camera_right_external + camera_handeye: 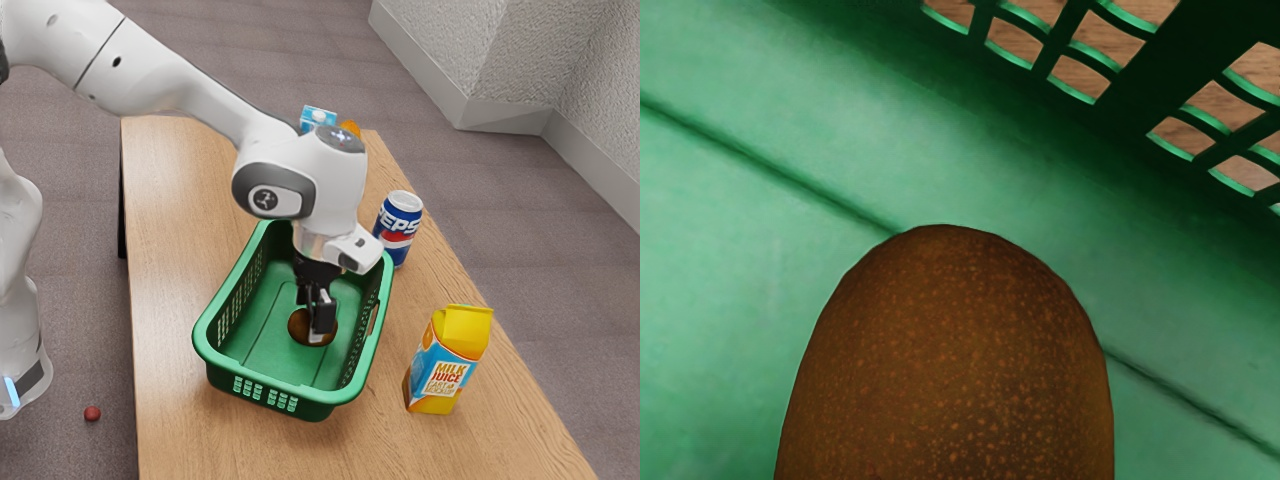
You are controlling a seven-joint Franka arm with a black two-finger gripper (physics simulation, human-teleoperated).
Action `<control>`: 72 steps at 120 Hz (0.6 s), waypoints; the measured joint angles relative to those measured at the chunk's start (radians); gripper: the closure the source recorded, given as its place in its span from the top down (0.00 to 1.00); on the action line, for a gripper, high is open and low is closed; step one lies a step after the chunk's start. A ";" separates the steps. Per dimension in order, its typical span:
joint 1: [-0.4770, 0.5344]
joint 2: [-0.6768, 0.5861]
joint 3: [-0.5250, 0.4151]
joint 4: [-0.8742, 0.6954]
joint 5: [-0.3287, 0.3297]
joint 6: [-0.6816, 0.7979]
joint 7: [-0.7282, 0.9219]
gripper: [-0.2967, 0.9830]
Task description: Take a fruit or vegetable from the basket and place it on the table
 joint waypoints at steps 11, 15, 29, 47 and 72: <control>0.004 0.012 0.000 0.002 0.001 0.018 0.009 0.74; 0.005 0.013 0.000 0.003 0.001 0.023 0.012 0.74; 0.006 0.016 0.000 0.004 0.001 0.037 0.021 0.74; 0.006 0.031 0.000 0.003 -0.001 0.048 0.030 0.74; 0.017 0.045 0.002 -0.002 -0.005 0.058 0.039 0.73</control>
